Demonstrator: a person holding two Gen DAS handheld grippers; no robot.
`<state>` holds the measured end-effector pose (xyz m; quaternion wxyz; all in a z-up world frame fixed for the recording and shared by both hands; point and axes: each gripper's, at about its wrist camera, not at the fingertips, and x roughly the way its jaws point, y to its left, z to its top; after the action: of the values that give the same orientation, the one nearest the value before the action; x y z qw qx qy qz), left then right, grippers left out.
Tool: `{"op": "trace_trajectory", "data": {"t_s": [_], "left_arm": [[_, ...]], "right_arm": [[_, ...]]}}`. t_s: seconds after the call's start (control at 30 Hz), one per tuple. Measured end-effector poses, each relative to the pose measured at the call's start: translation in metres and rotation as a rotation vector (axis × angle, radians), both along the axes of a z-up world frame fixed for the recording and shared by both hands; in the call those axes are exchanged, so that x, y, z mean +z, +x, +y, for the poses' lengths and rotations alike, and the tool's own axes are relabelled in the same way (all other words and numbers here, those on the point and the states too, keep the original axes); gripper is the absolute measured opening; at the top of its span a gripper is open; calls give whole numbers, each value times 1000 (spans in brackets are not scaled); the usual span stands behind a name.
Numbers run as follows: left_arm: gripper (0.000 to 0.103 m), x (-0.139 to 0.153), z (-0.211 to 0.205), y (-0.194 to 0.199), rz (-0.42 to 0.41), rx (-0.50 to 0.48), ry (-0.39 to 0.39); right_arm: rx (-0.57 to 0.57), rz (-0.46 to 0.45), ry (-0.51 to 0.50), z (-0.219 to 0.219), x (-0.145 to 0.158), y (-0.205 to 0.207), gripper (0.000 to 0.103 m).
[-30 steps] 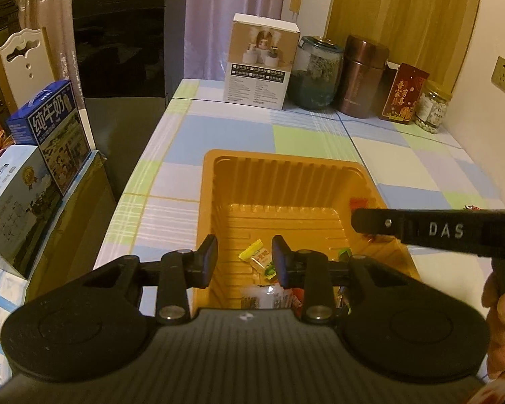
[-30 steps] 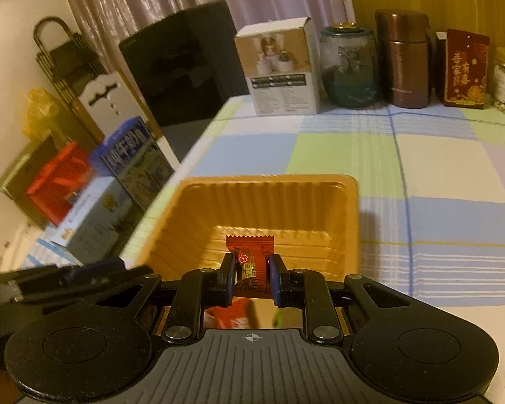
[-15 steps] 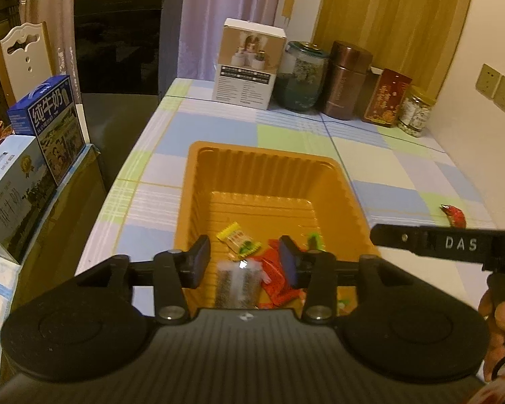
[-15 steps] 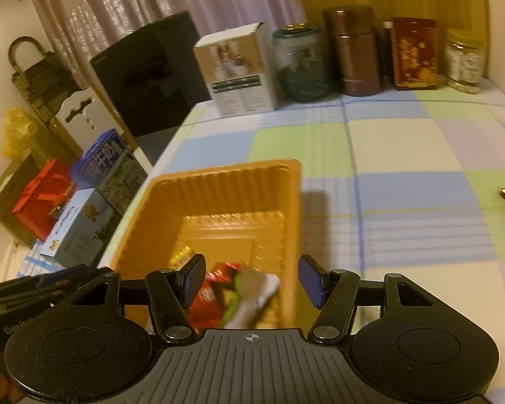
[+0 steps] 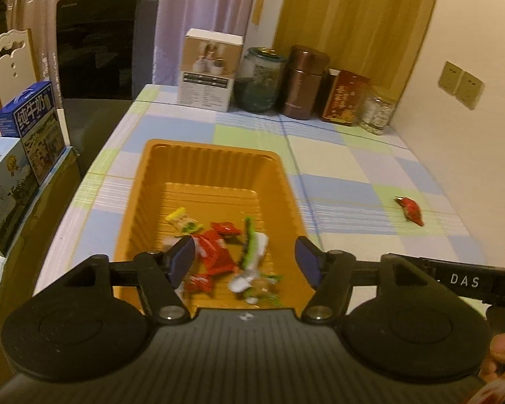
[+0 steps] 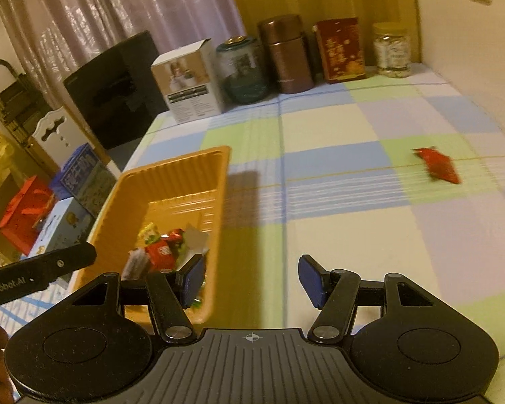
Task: Organize snacks
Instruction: 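Move both open tools toward the red candy bag on the table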
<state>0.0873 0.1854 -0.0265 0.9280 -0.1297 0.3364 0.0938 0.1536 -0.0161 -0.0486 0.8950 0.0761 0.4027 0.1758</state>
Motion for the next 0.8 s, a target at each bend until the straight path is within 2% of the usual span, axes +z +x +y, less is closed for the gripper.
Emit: {"op": "trace_trajectory", "data": {"t_s": [0.2,0.8], "left_arm": [[75,6,-35,-4,-8,-52,8],[85,12,-120,13,-22,-188,36]], "right_arm": [[-68,-4,3,-37,7,-18,62],[-233,-15,-3,-131,20,-38,65]]}}
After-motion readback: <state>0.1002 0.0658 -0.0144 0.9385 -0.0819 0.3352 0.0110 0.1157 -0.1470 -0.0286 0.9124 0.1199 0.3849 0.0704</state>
